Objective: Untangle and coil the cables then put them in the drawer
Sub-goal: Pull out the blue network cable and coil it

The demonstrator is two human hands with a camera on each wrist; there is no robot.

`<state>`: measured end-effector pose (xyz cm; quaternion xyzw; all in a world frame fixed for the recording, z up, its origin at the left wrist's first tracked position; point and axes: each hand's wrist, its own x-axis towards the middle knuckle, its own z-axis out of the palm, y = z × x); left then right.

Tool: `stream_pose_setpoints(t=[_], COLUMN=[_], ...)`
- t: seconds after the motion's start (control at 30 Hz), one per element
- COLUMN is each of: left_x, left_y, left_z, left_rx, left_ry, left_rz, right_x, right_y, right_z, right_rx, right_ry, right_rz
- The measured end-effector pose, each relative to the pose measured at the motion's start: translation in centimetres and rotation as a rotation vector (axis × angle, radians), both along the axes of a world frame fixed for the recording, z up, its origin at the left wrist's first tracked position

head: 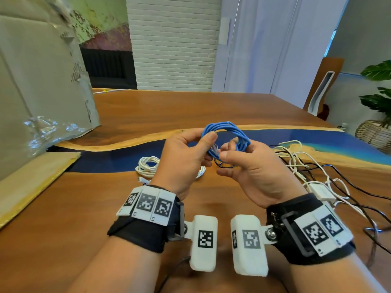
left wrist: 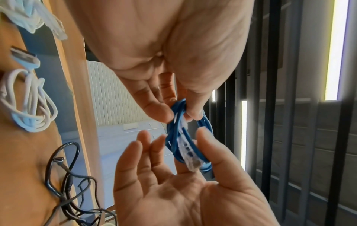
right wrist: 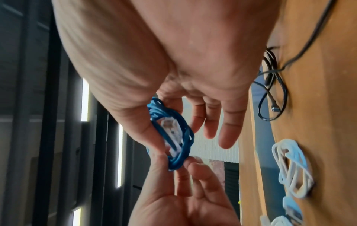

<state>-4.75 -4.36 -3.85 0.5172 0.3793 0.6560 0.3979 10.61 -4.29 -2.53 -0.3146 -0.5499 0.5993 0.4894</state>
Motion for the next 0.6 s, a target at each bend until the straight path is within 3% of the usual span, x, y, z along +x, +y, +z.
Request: stream_pose_setpoints(t=[0.17, 0.37, 0.47, 0.6], left_x=[0.1, -0.1, -0.2, -1.3], left_y=[0.0, 0.2, 0.4, 0.6], left_z=[0.0, 0.0, -0.1, 0.2], left_rx=[0.01, -0.011, -0.011, -0.022], left_ry=[0.023, -0.012, -0.039, -0.056], left_rz=[0.036, 0.115, 0.138, 0.209], right_x=[0.6, 0.8, 1.2, 2.9], right_y=[0.7, 1.1, 0.8, 0.8], right_z=[-0.2, -0.2, 0.3, 1.1], right_rx=[0.005, 0.158, 0.149, 0.011], right_ry=[-0.03, -0.055, -0.082, 0.113], right_rz=[-0.171, -0.376, -0.309, -0.175])
